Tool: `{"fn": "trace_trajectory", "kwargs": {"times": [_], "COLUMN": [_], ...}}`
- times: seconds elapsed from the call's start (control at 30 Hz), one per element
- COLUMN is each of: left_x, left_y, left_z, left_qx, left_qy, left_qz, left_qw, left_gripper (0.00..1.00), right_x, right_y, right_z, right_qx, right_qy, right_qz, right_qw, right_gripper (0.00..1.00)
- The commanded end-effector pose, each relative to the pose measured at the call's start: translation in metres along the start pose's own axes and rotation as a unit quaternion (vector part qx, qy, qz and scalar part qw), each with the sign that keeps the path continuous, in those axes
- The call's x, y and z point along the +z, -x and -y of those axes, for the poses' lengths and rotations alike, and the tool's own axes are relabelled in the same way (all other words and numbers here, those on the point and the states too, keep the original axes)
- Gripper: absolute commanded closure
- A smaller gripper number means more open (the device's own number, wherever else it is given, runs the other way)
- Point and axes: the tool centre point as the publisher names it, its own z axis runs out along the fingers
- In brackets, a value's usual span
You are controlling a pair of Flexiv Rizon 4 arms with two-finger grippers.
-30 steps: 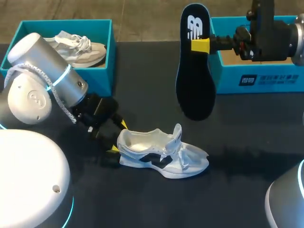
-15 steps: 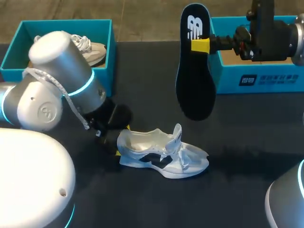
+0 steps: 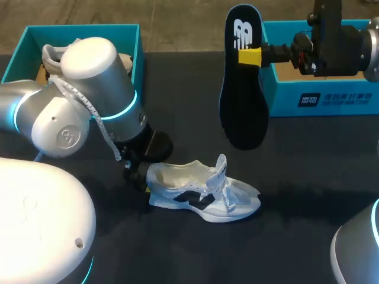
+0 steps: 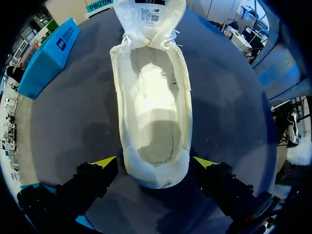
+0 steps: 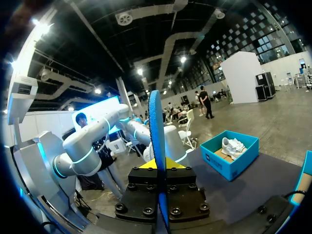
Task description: Take the shoe out of the shoebox, open the shoe tongue, remove and reinsert the insole, then place the shoe into the shoebox
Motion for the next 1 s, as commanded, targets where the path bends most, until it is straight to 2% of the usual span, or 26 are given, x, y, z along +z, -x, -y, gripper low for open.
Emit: {"fn": "trace_trajectory", "kwargs": {"times": [0.03,0.3,0.47,0.6,0.8,1.0], "left_x": [-0.005,-0.029,-0.044,-0.048,-0.044,-0.028], "left_y": [0.001,0.006,0.010,0.015,0.022,0.032], "left_z": [0.003,0.008,0.020,0.032,0.051,0.067], "left_qx": [-0.004,-0.023,-0.024,-0.024,-0.018,-0.012], "left_qy": [0.012,-0.016,-0.039,-0.035,-0.029,-0.042], "left_qz": [-0.001,0.005,0.011,0.015,0.019,0.013], "left_qw": [1.000,1.000,0.999,0.999,0.999,0.999], "left_gripper": [0.00,0.00,0.00,0.00,0.00,0.00], "right_x": [0.003,0.003,0.003,0.003,0.003,0.003], "right_y": [0.001,0.001,0.001,0.001,0.001,0.001], "right_z": [0.000,0.000,0.000,0.000,0.000,0.000], "right_qx": [0.000,0.000,0.000,0.000,0.000,0.000], "right_qy": [0.000,0.000,0.000,0.000,0.000,0.000], "right_qz": [0.000,0.000,0.000,0.000,0.000,0.000], "right_qw": [1.000,1.000,1.000,1.000,1.000,1.000], "right_gripper": [1.00,1.00,1.00,1.00,1.00,1.00]}}
